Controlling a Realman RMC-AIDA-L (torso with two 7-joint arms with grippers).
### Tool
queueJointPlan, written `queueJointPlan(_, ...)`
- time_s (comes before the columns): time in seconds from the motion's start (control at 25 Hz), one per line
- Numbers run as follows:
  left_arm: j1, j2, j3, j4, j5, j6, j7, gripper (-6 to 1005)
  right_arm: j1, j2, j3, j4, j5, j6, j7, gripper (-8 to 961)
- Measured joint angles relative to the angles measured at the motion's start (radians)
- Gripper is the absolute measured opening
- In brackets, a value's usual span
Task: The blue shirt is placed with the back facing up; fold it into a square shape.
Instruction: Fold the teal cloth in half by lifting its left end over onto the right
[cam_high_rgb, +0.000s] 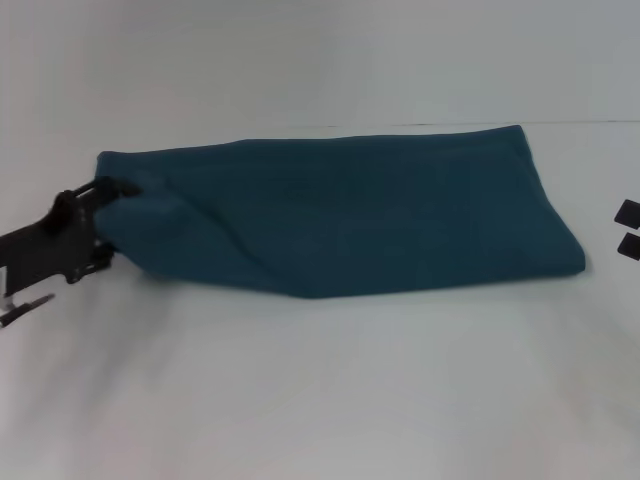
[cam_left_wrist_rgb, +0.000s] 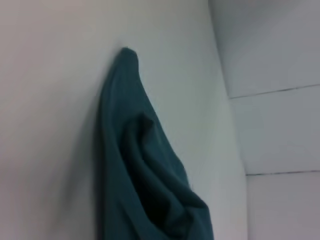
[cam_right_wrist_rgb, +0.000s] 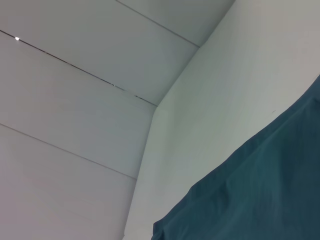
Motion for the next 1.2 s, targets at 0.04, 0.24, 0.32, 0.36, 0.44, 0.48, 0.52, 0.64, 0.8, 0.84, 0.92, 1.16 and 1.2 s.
queueJointPlan(0.04,0.007,0.000,0.003,0.006,0.001,0.000,-0.013,717,0.000,0.000,0.000,0.000,0.000,0.001,0.000,820)
queueJointPlan(0.24,0.006,0.002,0.017,-0.011,0.090,-0.058,-0.065,710,0.002,0.000,0.000,0.000,0.000,0.005,0.000,820)
queueJointPlan(0.32,-0.003,0.005,0.018,-0.013,0.106,-0.070,-0.068,707,0.003,0.000,0.000,0.000,0.000,0.005,0.000,820)
queueJointPlan(0.36,-0.006,0.006,0.019,-0.014,0.113,-0.076,-0.070,706,0.003,0.000,0.000,0.000,0.000,0.005,0.000,820)
queueJointPlan(0.44,-0.015,0.008,0.025,-0.025,0.124,-0.093,-0.071,703,0.002,0.000,0.000,0.000,0.000,0.005,0.000,820)
queueJointPlan(0.48,-0.018,0.008,0.028,-0.031,0.126,-0.100,-0.070,702,0.001,0.000,0.000,0.000,0.000,0.005,0.000,820)
queueJointPlan(0.52,-0.023,0.009,0.032,-0.040,0.127,-0.111,-0.067,701,0.000,0.000,0.000,0.002,0.000,0.006,0.000,820)
queueJointPlan(0.64,-0.033,0.009,0.042,-0.048,0.128,-0.121,-0.064,697,-0.001,0.000,0.000,0.008,0.000,0.006,-0.004,820)
queueJointPlan(0.8,-0.038,0.009,0.051,-0.049,0.128,-0.118,-0.066,692,-0.004,0.000,0.000,0.011,0.000,0.006,-0.007,820)
queueJointPlan(0.84,-0.038,0.009,0.052,-0.049,0.127,-0.116,-0.062,690,-0.005,0.000,0.000,0.012,0.000,0.007,-0.007,820)
queueJointPlan(0.92,-0.039,0.009,0.054,-0.049,0.125,-0.112,-0.054,688,-0.007,0.000,0.000,0.012,0.000,0.006,-0.008,820)
queueJointPlan(1.16,-0.040,0.009,0.054,-0.049,0.123,-0.110,-0.052,655,-0.013,0.000,0.002,0.012,0.000,0.005,-0.008,820)
queueJointPlan(1.2,-0.039,0.009,0.054,-0.049,0.122,-0.109,-0.052,629,-0.013,0.000,0.003,0.012,0.000,0.005,-0.008,820)
